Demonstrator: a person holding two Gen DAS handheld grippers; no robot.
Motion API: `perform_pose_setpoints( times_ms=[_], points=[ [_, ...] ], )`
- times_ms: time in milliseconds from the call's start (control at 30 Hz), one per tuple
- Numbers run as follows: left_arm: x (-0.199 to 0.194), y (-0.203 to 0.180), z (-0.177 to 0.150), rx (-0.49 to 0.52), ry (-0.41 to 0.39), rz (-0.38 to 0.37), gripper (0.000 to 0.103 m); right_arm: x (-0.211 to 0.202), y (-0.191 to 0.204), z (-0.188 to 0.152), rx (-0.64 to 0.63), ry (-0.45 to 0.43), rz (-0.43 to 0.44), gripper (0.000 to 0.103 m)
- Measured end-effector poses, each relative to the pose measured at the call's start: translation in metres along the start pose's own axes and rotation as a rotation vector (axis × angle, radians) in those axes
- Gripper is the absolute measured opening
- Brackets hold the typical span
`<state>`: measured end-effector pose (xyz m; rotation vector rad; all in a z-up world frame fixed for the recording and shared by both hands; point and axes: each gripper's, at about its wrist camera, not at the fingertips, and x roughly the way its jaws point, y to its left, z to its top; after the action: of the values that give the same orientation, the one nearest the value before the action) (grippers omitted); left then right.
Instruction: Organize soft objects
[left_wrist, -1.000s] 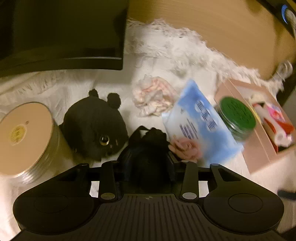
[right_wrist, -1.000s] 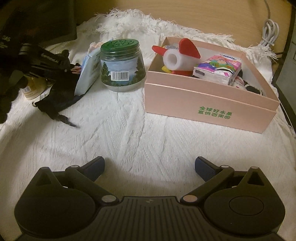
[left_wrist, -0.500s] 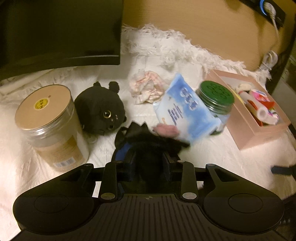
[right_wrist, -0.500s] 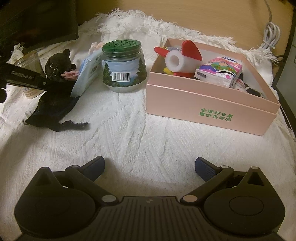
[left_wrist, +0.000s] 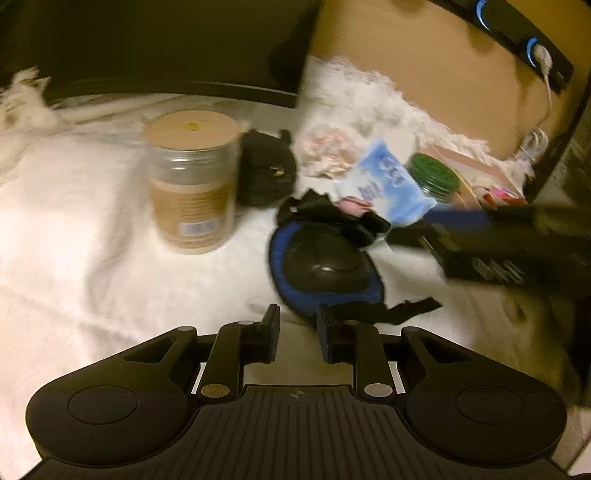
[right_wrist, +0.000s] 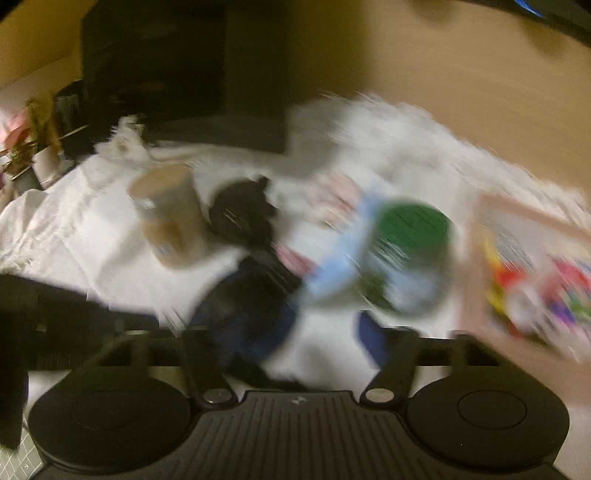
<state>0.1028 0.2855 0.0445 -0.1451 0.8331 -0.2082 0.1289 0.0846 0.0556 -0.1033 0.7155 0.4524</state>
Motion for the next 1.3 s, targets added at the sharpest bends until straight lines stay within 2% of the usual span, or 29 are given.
perform_pose_setpoints(
  times_ms=[100, 133, 233, 333, 433, 467, 600, 733, 833, 933, 1033, 1133, 1200, 1233, 1300],
  points=[
    [-0.01, 0.01, -0.004, -0.027, -0.017, -0.002, 0.025, 0.024, 0.026, 0.025, -0.147, -0.041, -0.064, 0.052],
    [-0.012, 0.013, -0.005, -0.038, -0.02, -0.009, 0.025, 0.033, 0.031, 0.031, -0.194, -0.028, -0.08, 0.052],
    [-0.017, 0.018, -0.007, -0.055, -0.025, -0.026, 0.025, 0.065, 0.033, 0.04, -0.271, 0.049, -0.137, 0.052],
    [-0.02, 0.02, -0.008, -0.066, -0.037, -0.017, 0.025, 0.09, 0.022, 0.043, -0.24, 0.144, -0.094, 0.051],
    [-0.021, 0.02, -0.006, -0.071, -0.044, -0.024, 0.025, 0.097, 0.023, 0.047, -0.207, 0.181, -0.083, 0.031],
    [-0.02, 0.019, -0.005, -0.069, -0.044, -0.025, 0.025, 0.096, 0.023, 0.047, -0.195, 0.189, -0.077, 0.029],
    [-0.014, 0.012, -0.003, -0.061, -0.038, -0.026, 0.025, 0.067, 0.017, 0.046, -0.165, 0.15, -0.07, 0.028],
    [-0.005, -0.007, 0.004, -0.031, -0.045, -0.05, 0.025, 0.008, 0.007, 0.042, -0.136, 0.07, -0.074, 0.028],
    [0.002, -0.028, 0.013, 0.014, -0.07, -0.047, 0.025, -0.03, -0.005, 0.026, -0.108, 0.045, -0.098, 0.028],
    [0.016, -0.048, 0.023, 0.075, -0.091, -0.045, 0.027, -0.049, -0.016, -0.002, -0.118, 0.069, -0.18, 0.028],
    [0.037, -0.068, 0.025, 0.135, -0.069, 0.041, 0.028, -0.05, -0.022, -0.034, -0.18, 0.087, -0.292, 0.028],
    [0.048, -0.082, 0.018, 0.197, -0.066, 0.074, 0.028, -0.035, -0.021, -0.058, -0.266, 0.098, -0.422, 0.028],
    [0.05, -0.088, 0.016, 0.223, -0.066, 0.081, 0.028, -0.023, -0.021, -0.068, -0.298, 0.114, -0.463, 0.029],
    [0.052, -0.091, 0.017, 0.222, -0.048, 0.064, 0.028, -0.02, -0.023, -0.07, -0.273, 0.125, -0.451, 0.031],
    [0.06, -0.092, 0.018, 0.211, 0.015, 0.02, 0.028, -0.02, -0.032, -0.072, -0.186, 0.137, -0.382, 0.055]
  ],
)
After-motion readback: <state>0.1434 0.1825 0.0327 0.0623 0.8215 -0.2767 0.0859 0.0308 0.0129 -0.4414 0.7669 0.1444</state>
